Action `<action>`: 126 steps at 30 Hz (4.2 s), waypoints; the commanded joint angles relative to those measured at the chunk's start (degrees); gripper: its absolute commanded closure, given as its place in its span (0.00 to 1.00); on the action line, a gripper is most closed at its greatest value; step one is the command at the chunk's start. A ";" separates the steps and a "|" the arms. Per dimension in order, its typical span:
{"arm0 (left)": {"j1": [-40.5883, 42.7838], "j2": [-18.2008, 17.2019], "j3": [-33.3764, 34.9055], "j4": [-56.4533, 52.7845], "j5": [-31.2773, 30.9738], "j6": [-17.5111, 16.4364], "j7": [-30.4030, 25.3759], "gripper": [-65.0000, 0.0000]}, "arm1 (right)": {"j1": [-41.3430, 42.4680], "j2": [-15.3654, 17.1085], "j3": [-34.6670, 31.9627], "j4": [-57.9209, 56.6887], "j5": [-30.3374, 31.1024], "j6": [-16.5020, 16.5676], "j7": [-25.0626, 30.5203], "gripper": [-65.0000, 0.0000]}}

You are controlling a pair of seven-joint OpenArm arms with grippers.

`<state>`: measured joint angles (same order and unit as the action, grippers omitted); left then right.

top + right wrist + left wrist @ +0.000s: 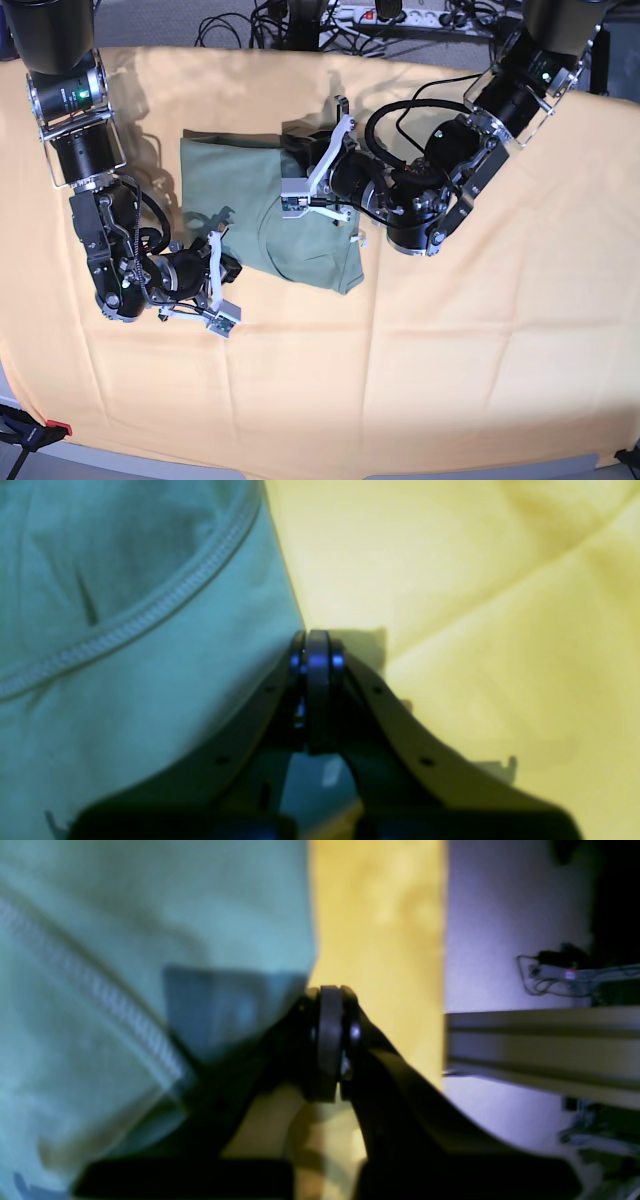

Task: Fold the T-shirt properly
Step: 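Grip the folded bundle's sides with both grippers and square it, then open both grippers and pull them away from the folded shirt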

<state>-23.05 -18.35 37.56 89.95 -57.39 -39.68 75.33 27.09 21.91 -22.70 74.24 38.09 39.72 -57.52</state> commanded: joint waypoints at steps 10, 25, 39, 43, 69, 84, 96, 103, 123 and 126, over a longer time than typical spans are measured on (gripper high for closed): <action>-5.88 -2.75 7.26 -5.62 12.48 -0.32 -9.14 1.00 | 2.08 8.50 0.57 0.94 12.96 0.28 -3.80 1.00; -18.14 -0.55 8.07 -10.60 31.45 4.83 -20.31 1.00 | -1.42 13.49 1.11 1.51 28.02 0.28 -6.91 1.00; -18.10 -0.87 -7.21 -8.85 8.92 0.22 -13.20 1.00 | -2.82 8.63 10.75 -0.39 9.46 0.28 6.73 1.00; -17.55 -1.07 -17.70 -8.85 -3.89 -0.32 -7.76 1.00 | -3.93 6.99 10.75 -1.38 11.04 0.28 5.11 1.00; -11.89 -5.62 -25.16 -8.85 -10.64 -0.32 -4.09 1.00 | -20.09 9.35 13.64 11.54 43.60 0.28 -19.82 1.00; -10.01 -5.79 -25.33 -8.85 -18.10 -0.32 -1.25 1.00 | -22.38 9.20 37.73 12.94 46.91 0.28 -22.48 1.00; -3.82 -6.99 -31.43 -4.07 -27.61 -0.32 4.67 1.00 | -27.87 9.05 54.60 17.38 46.91 0.28 -22.48 1.00; 4.33 -14.73 -36.17 7.02 -27.61 0.74 4.67 1.00 | -38.18 9.03 60.92 32.59 46.91 0.28 -22.48 1.00; 55.30 -26.10 -74.77 40.04 -27.61 5.88 4.67 1.00 | -76.78 3.15 81.18 48.28 46.91 -0.24 -22.48 1.00; 63.98 -26.10 -78.31 43.08 -27.61 5.90 4.67 1.00 | -81.57 1.22 81.72 48.28 46.91 -0.22 -22.48 1.00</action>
<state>41.01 -43.55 -40.32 132.44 -83.81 -33.61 80.49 -53.91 22.57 58.37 121.89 84.03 39.46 -80.42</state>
